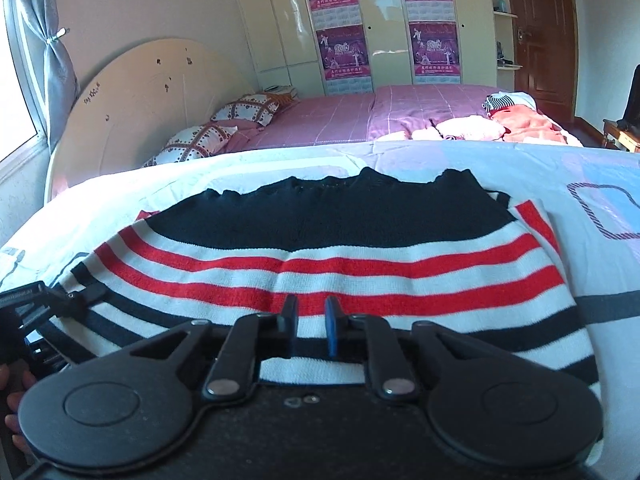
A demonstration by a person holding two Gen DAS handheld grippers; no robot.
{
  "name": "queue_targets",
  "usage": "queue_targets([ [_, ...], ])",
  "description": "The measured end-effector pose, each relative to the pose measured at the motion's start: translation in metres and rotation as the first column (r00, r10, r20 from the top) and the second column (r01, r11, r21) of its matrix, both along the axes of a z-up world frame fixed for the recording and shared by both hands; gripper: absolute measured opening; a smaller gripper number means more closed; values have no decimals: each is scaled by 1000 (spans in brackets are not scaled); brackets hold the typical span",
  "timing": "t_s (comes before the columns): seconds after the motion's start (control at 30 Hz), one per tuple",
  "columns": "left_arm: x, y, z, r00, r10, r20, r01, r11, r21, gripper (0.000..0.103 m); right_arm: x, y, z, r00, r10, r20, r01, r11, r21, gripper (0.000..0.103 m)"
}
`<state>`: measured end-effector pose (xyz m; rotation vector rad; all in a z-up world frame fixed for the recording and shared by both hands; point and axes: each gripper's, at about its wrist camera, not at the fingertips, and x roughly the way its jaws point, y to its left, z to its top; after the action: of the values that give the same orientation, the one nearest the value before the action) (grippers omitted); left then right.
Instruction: Fold small clothes
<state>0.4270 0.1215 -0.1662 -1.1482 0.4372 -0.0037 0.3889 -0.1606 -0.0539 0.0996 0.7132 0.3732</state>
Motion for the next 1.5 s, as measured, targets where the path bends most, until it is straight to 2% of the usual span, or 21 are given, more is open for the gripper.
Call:
queue_targets([
  [0.07, -1, 4, -1, 1000, -7, 15, 7, 999, -37, 15, 2, 7, 0, 1000, -3, 0, 3, 1000, -18, 13],
  [0.13, -7, 4, 3, 997, -10, 70, 12, 999, -42, 15, 0, 13, 1, 1000, 6, 3, -6, 1000, -29, 13],
  [0.2, -6, 4, -3, 999, -6, 47, 8, 999, -37, 14, 0, 20, 0, 1000, 22, 7, -21, 999, -50, 13],
  [0.3, -4, 5, -8, 999, -8, 51, 9, 1000, -20, 14, 9, 29, -22, 998, 33, -57, -39, 994, -103, 13],
  [0.43, -1, 7, -8, 998, -17, 56, 18, 1000, -19, 14, 4, 27, -27, 1000, 20, -21, -22, 996, -81, 13],
  [0.6, -5, 10, -13, 997, -23, 69, 25, 999, -36, 14, -2, 35, -28, 999, 34, 12, -32, 989, -143, 13],
  [0.67, -22, 14, -21, 997, -28, 70, 30, 999, -36, 14, 1, 32, -27, 1000, 26, 5, -26, 992, -127, 13],
  [1.03, -24, 14, -18, 998, -32, 54, 31, 999, 8, 14, -3, 23, -32, 998, 40, 37, -37, 995, -92, 13],
  [1.1, -22, 14, -7, 998, -49, 39, 47, 997, 58, 14, -6, 21, -33, 997, 60, 55, -54, 993, -103, 13],
  [1.23, -14, 5, 41, 989, -118, 86, 101, 979, 175, 14, -10, 17, -39, 991, 91, 97, -82, 992, -95, 13],
  [1.37, 3, -24, 105, 965, -220, 146, 167, 937, 307, 14, -8, 9, -41, 991, 91, 98, -87, 995, -39, 13],
  [1.5, 22, -68, 150, 930, -334, 154, 250, 881, 402, 14, -4, 1, -41, 992, 95, 78, -97, 995, 22, 13],
])
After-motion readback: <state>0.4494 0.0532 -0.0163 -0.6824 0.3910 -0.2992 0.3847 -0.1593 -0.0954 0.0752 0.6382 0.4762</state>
